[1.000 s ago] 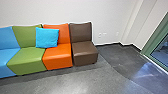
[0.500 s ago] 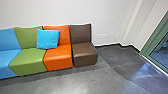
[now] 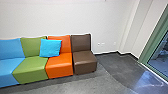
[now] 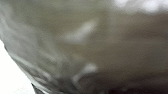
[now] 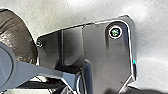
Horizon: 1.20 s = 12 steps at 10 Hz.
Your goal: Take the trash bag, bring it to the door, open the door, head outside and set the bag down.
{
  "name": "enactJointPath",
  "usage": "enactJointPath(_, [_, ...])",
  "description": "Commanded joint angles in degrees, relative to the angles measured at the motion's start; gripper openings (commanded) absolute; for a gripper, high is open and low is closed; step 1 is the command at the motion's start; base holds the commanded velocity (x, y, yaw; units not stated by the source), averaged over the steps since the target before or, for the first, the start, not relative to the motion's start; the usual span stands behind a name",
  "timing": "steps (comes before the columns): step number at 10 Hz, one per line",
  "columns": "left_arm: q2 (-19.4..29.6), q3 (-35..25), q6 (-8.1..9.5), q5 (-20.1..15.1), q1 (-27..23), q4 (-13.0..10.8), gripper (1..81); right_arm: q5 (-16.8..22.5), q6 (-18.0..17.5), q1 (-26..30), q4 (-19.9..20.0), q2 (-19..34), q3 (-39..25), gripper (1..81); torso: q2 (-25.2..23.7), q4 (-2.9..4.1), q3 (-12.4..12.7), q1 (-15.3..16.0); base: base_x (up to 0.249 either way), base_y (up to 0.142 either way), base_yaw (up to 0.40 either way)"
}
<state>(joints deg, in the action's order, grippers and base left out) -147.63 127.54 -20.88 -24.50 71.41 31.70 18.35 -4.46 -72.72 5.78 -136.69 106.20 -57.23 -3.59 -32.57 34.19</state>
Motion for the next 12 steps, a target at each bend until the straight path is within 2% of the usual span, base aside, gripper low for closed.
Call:
enactJointPath(1, [-1.97,2.89,-4.6,-2.57,0.96,1.0,1.0,0.55,0.68,-1.42,0.99,-1.76,5.05,81.1,5.57,0.0,5.5,-3.58,0.0,0.0,0.0])
enactJointPath(2, [-2.85,3.59,-4.96,-1.78,2.11,0.91,1.0,0.11,0.77,-2.48,0.9,-3.17,6.79,81.1,7.59,0.0,7.58,-4.94,0.0,0.0,0.0])
enactJointPath(3, [-4.17,5.35,-6.1,-0.72,3.25,0.91,1.0,-0.07,1.12,-3.27,0.9,-4.76,9.01,81.1,9.4,0.0,9.44,-6.16,0.0,0.0,0.0])
enactJointPath(5, [-7.5,9.91,-6.98,-0.55,4.49,0.91,1.0,-1.81,1.39,-5.3,0.9,-7.9,13.29,81.1,13.68,0.0,13.92,-9.05,0.0,0.0,0.0])
enactJointPath(6, [-8.47,10.98,-7.67,-0.29,5.01,0.91,1.0,-2.17,1.47,-5.99,0.9,-9.58,15.85,81.1,15.63,0.0,10.27,-10.36,0.0,0.0,0.0])
enactJointPath(7, [-8.83,11.16,-8.03,0.16,5.36,0.91,1.0,-2.17,2.08,-6.53,0.81,-10.64,17.35,81.1,16.94,0.0,11.8,-11.32,0.0,0.0,0.0])
enactJointPath(9, [-9.01,11.16,-8.03,0.33,5.63,0.91,1.0,-2.26,2.44,-7.23,0.73,-11.7,18.24,81.1,19.91,-0.02,12.72,-13.24,0.0,0.0,0.0])
enactJointPath(12, [-11.82,15.37,-8.03,2.27,6.5,0.82,1.0,-2.44,3.06,-8.37,-0.42,-15.39,22.1,81.1,26.08,-0.02,12.89,-17.27,0.0,0.0,0.0])
